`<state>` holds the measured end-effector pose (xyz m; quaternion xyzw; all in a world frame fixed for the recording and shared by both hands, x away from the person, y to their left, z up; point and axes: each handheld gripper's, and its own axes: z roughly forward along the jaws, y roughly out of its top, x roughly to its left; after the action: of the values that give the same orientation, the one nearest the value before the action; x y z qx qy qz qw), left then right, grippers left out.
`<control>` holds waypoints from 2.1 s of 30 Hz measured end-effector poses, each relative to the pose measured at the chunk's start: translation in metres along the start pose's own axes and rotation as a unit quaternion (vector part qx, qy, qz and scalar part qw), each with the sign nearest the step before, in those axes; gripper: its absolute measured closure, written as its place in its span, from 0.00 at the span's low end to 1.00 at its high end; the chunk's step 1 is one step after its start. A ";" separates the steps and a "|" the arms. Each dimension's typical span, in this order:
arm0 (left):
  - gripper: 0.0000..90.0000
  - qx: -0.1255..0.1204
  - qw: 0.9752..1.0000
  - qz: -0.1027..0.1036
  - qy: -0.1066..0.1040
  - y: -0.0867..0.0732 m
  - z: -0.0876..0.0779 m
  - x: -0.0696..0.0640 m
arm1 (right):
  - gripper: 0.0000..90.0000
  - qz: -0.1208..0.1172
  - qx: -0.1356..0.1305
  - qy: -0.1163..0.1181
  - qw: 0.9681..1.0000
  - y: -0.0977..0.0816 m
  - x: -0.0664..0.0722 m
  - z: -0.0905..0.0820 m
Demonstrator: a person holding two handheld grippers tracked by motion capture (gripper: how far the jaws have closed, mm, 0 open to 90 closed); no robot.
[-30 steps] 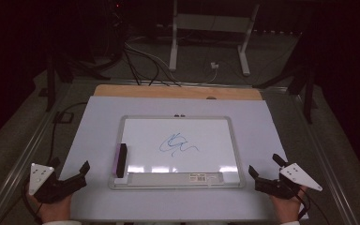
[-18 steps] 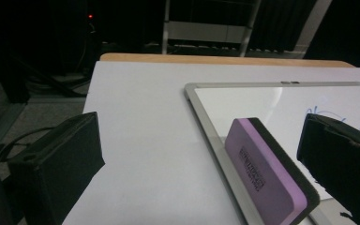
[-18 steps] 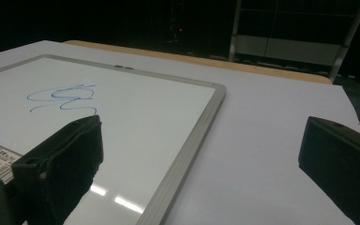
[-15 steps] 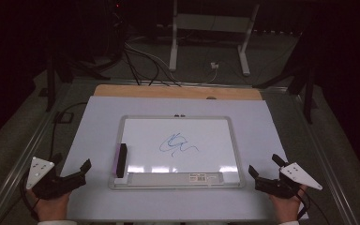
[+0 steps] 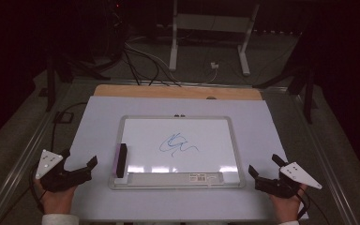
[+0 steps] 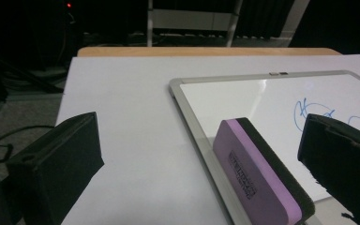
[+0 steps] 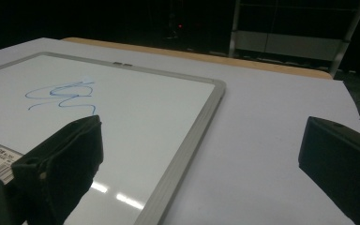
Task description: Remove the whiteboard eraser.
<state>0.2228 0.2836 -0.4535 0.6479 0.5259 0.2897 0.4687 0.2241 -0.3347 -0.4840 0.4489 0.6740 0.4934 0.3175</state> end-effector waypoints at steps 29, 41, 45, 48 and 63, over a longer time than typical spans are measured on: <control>0.03 0.107 0.993 -0.004 -0.046 -0.010 0.043 -0.018 | 0.01 0.000 0.005 -0.001 1.000 0.000 0.000 0.000; 0.29 0.161 0.984 -0.006 -0.076 -0.015 0.056 -0.026 | 0.01 0.001 0.004 -0.001 1.000 0.000 0.000 0.000; 0.36 0.165 0.982 -0.013 -0.093 -0.015 0.057 -0.026 | 0.01 0.001 0.004 -0.001 1.000 0.000 0.000 0.000; 0.39 0.167 0.981 -0.020 -0.099 -0.016 0.058 -0.026 | 0.01 0.001 0.006 0.000 1.000 0.000 0.001 0.000; 0.34 0.184 0.976 -0.011 -0.115 -0.017 0.072 -0.045 | 0.01 0.001 0.002 -0.002 1.000 0.001 0.000 -0.001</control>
<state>0.2658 0.2194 -0.4916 0.7463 0.5201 0.1065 0.4016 0.2237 -0.3352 -0.4833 0.4511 0.6743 0.4912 0.3171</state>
